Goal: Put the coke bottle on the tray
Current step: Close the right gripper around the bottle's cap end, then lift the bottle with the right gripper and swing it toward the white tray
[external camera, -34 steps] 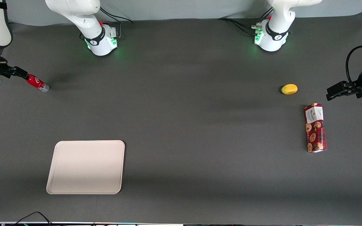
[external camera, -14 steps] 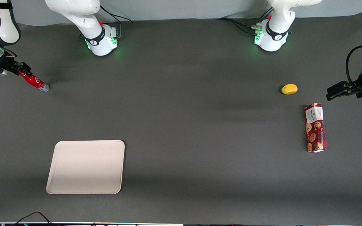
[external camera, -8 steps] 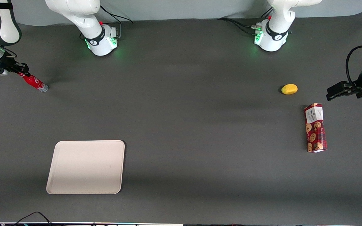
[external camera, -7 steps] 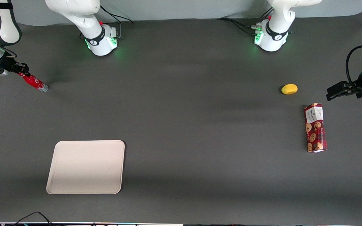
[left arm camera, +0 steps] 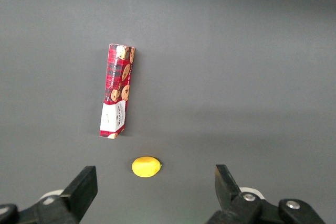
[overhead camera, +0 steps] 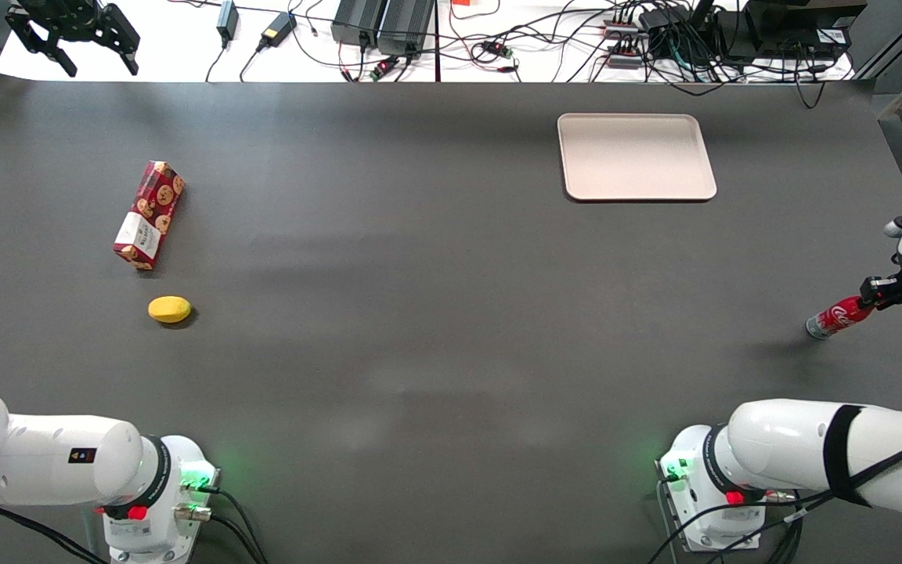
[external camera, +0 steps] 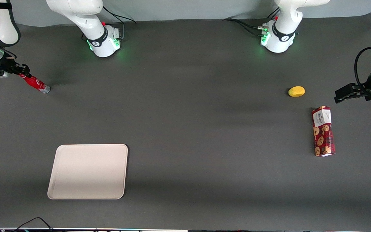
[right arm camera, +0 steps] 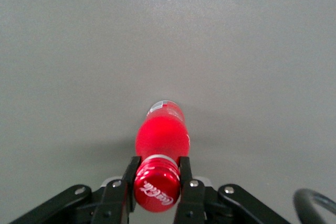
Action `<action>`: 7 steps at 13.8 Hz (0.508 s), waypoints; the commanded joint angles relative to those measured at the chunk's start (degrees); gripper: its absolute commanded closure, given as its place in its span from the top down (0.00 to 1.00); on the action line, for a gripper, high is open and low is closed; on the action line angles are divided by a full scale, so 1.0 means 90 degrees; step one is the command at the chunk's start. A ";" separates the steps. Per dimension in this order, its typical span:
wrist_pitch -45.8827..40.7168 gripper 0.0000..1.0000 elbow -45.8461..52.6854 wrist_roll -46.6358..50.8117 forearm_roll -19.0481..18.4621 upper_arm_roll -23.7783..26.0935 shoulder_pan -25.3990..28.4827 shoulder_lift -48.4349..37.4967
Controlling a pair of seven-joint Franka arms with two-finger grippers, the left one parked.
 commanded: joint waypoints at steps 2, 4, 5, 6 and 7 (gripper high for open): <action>-0.1046 0.00 0.0795 0.0269 -0.0091 0.0350 0.0150 -0.0290; -0.1641 0.00 0.1322 0.0405 -0.0072 0.0702 0.0150 -0.0290; -0.1934 0.00 0.1614 0.0503 -0.0052 0.0906 0.0159 -0.0290; -0.2266 0.00 0.1927 0.0610 -0.0023 0.1102 0.0208 -0.0290; -0.2598 0.00 0.2307 0.0698 0.0151 0.1249 0.0266 -0.0271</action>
